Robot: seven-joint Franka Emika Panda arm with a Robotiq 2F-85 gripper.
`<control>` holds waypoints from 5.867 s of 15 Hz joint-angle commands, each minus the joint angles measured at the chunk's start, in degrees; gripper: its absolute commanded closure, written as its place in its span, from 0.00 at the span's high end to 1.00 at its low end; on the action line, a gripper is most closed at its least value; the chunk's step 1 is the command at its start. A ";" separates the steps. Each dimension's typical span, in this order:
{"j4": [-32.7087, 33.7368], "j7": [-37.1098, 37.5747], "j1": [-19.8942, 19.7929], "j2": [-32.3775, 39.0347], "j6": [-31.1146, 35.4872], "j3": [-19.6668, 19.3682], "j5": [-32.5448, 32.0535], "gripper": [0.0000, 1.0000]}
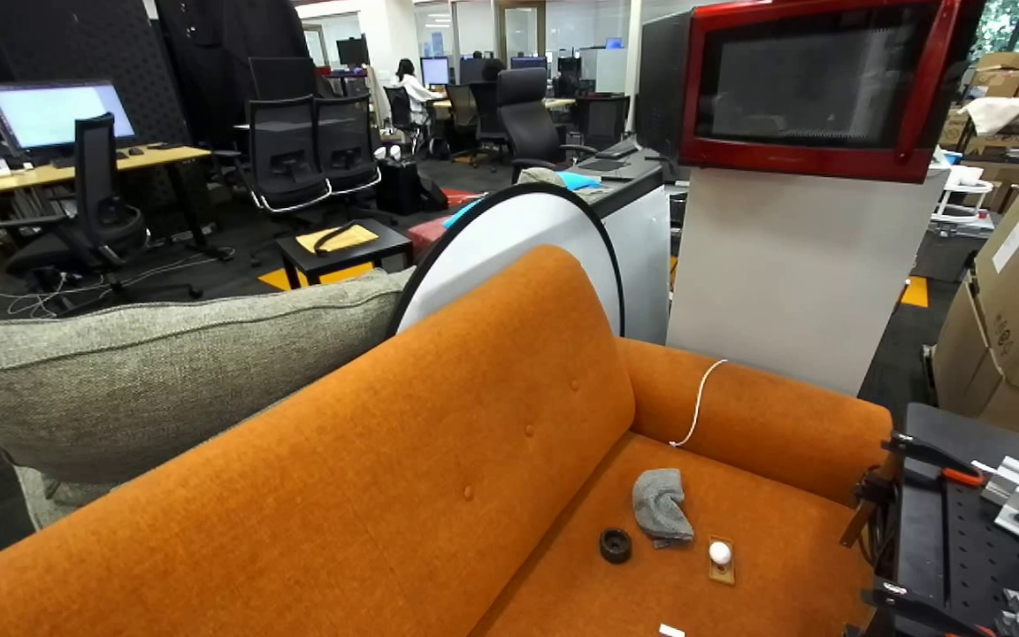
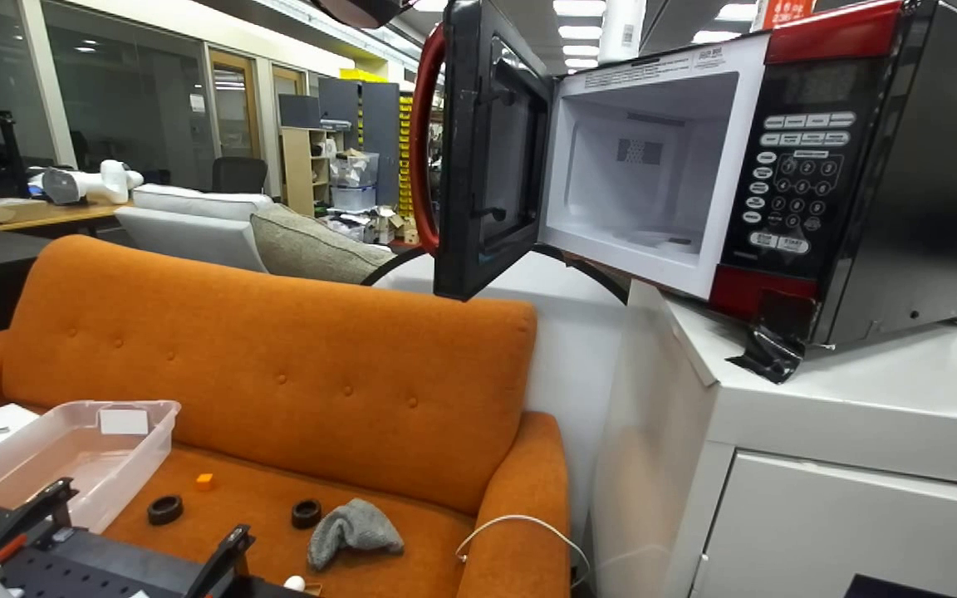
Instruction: Move a bottle from the top of the microwave to the storage box
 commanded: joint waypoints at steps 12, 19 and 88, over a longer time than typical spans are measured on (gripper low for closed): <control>12.25 -1.28 -0.23 11.87 -4.81 -2.74 2.37 1.00; 17.05 -1.84 -0.50 15.27 -6.51 -3.19 4.91 0.70; -33.33 -9.20 19.62 -10.43 14.68 15.99 23.67 0.51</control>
